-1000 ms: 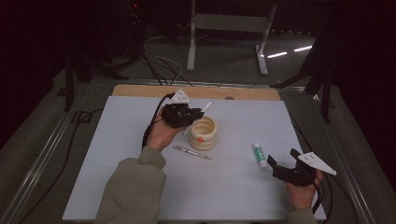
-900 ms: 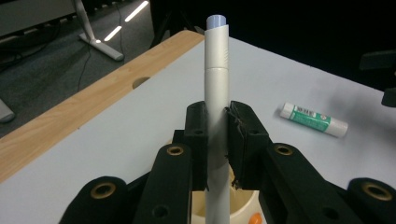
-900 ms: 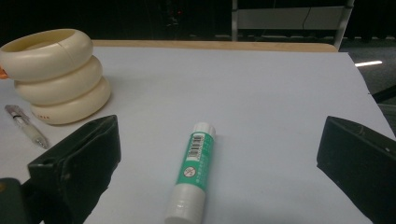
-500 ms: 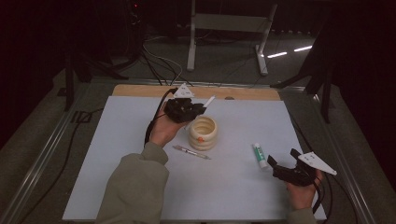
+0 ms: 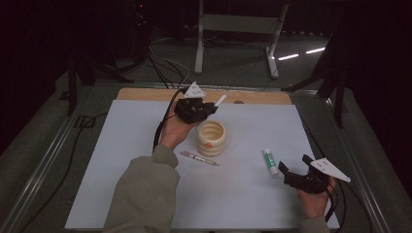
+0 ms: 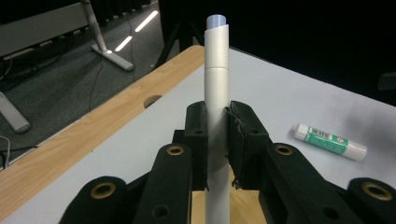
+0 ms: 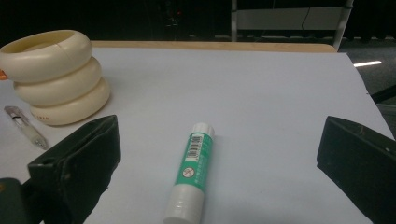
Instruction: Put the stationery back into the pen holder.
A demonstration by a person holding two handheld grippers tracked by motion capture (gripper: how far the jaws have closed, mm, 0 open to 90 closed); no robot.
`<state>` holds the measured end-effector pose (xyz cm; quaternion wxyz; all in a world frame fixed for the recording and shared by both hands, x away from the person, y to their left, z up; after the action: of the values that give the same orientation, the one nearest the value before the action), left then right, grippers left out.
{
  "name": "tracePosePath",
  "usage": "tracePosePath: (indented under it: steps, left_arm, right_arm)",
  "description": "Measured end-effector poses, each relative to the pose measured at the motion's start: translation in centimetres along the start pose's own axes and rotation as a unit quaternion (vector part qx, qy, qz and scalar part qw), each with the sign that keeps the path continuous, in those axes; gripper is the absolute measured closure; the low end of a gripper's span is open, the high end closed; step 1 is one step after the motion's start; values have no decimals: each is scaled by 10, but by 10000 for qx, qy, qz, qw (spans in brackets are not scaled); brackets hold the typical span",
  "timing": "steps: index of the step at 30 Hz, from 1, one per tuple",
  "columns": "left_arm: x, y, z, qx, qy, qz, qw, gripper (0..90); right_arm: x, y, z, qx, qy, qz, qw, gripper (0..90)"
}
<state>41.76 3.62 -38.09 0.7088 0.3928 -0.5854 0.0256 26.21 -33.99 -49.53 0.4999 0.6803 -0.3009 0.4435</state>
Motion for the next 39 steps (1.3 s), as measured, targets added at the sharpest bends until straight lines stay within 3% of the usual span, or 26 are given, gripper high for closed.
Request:
tracePosePath:
  steps: [26,39]
  left_arm:
    - [4,-24,0,241,64,136,9996,791]
    - [-1,-34,2,423,242,314,9983,791]
  right_arm:
    - [0,0,1,-2,-11,13,10000,0]
    - [1,-1,1,19,-6,15,10000,0]
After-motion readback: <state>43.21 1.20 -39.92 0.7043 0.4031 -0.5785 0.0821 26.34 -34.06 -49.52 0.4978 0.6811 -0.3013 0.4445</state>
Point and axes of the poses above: each handheld gripper's, and its own axes: y roughly backward along the jaws, x roughly out of its top, z roughly to its right, the point moved 1 cm from there along -y, roughly forward along the jaws, and after that the axes turned 3 degrees about -z, right-handed, at the moved point
